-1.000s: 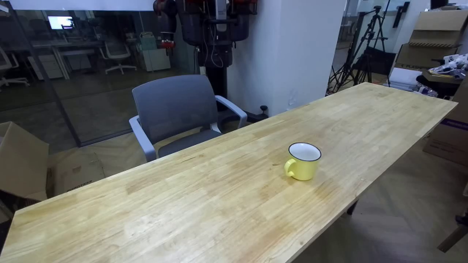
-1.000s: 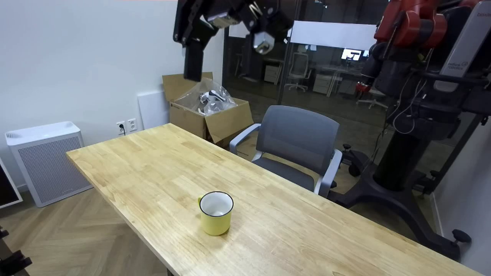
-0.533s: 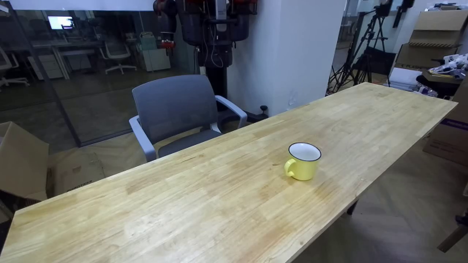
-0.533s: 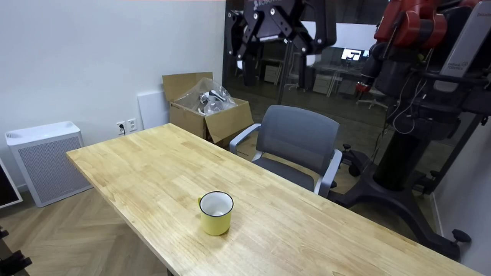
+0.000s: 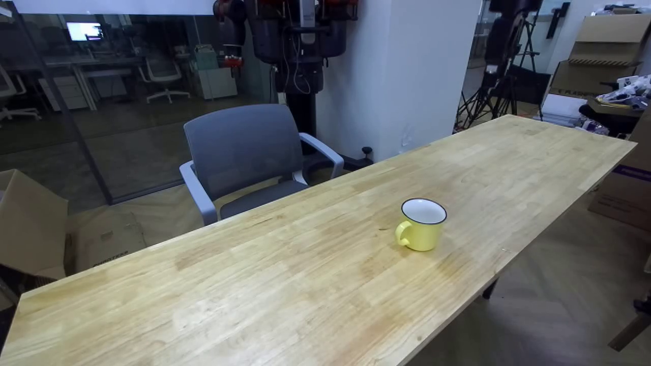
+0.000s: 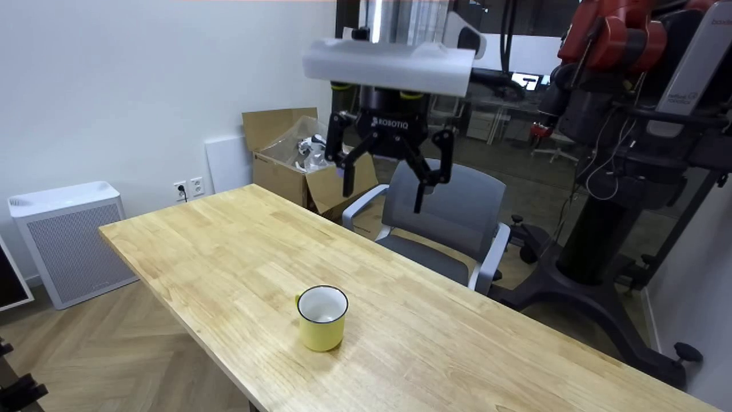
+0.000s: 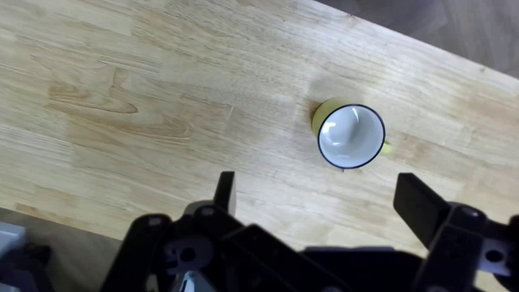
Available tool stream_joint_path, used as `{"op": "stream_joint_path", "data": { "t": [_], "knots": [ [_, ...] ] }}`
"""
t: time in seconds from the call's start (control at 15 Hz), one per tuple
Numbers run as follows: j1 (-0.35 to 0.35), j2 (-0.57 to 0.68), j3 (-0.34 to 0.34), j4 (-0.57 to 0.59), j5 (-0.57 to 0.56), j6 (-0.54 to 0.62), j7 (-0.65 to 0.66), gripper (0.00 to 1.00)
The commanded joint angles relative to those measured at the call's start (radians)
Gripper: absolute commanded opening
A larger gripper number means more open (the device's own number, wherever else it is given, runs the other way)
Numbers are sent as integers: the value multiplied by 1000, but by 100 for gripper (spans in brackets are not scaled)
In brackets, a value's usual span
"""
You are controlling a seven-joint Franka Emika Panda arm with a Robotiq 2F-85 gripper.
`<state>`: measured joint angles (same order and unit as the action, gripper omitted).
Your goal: Move the cup slightly to the right
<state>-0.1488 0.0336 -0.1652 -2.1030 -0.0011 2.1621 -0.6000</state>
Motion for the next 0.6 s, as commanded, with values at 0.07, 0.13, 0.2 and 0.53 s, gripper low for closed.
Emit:
{"op": "stream_joint_path", "data": {
  "t": [0.07,0.13,0.2,0.53],
  "knots": [
    [-6,41,20,7,-41,-16,-33,100],
    [-6,54,24,11,-51,-18,-36,100],
    [-5,61,25,15,-57,-19,-40,100],
    [11,139,40,62,-90,51,15,100]
  ]
}}
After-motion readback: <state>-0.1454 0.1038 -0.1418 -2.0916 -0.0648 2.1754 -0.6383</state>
